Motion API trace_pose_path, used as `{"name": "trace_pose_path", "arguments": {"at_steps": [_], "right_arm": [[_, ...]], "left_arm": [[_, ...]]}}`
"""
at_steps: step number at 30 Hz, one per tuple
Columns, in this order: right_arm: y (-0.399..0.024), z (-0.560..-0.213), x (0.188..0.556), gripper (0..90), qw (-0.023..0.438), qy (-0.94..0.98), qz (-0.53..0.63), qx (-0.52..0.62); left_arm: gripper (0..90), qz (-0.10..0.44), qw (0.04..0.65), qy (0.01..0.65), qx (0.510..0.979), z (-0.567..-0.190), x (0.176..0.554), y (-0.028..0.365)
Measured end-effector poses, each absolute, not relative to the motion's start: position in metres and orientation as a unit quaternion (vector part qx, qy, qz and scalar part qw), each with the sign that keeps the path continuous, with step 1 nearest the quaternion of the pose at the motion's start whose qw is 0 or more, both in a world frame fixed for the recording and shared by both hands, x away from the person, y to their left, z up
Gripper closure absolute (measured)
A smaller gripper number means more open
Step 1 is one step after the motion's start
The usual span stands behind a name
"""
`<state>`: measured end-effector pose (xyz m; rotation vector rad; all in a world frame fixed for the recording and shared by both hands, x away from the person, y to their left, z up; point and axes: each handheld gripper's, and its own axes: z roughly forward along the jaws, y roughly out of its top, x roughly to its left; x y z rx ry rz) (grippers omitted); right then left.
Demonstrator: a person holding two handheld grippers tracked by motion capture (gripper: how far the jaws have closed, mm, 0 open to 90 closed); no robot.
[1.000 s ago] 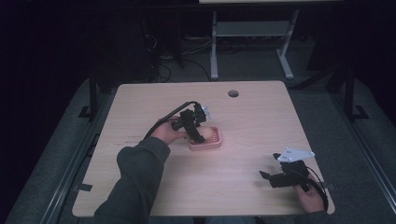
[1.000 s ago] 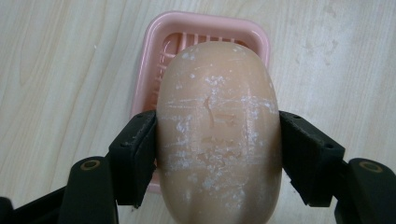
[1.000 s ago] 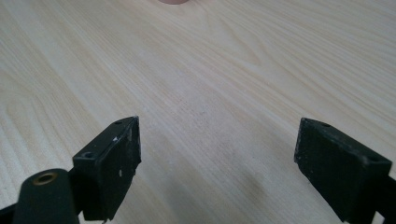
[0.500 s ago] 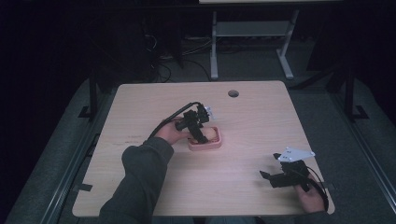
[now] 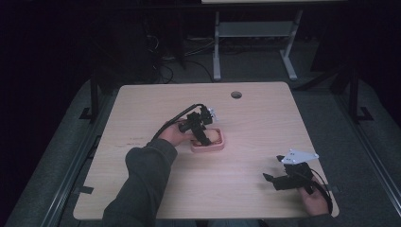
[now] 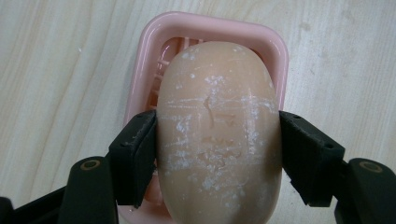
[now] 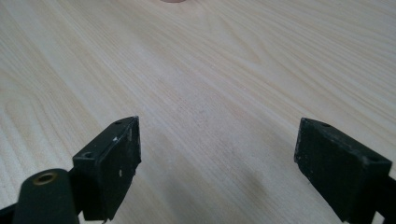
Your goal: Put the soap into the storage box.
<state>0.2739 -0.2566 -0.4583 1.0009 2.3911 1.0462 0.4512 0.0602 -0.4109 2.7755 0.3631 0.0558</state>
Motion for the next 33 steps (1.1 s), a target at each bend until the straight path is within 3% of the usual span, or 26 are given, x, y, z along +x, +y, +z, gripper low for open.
{"name": "trace_pose_path", "arguments": {"at_steps": [33], "right_arm": [[-0.2566, -0.4584, 0.2740, 14.1, 0.173, 0.842, 0.369, 0.355]], "left_arm": [[32.2, 0.022, 0.169, 0.136, 0.976, -0.4151, 0.4546, 0.0599]]}}
